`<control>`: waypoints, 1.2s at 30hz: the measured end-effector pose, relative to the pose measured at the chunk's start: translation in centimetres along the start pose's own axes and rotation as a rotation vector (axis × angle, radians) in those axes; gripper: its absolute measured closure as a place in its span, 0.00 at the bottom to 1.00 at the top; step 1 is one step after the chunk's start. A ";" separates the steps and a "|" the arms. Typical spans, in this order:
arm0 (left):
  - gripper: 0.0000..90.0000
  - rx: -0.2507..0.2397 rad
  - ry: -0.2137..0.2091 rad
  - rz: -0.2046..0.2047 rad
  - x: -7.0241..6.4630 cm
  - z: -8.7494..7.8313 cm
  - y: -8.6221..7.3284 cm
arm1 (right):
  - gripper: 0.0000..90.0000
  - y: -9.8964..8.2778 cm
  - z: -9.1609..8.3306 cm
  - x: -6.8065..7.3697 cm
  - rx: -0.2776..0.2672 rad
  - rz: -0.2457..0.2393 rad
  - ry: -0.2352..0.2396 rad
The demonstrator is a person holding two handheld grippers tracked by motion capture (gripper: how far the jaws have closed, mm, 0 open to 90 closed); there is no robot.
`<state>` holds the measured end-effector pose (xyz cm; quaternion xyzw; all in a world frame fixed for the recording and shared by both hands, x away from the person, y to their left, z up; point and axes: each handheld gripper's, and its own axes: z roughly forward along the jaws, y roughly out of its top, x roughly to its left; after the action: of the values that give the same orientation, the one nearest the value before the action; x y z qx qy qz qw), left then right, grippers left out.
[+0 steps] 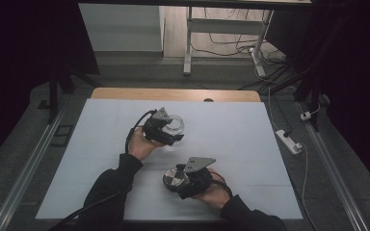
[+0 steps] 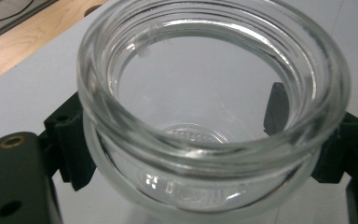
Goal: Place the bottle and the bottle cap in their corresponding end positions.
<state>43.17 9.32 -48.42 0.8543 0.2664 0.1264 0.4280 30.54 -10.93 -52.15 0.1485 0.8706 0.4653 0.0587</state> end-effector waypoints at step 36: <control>0.17 0.021 0.002 -0.020 0.9 2.2 -2.0 | 0.20 -0.8 1.8 -0.6 0.143 -0.005 -0.012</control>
<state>44.22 9.38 -51.39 0.8560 0.2767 0.1202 0.4197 31.36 -10.13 -53.85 0.1528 0.9017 0.4007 0.0544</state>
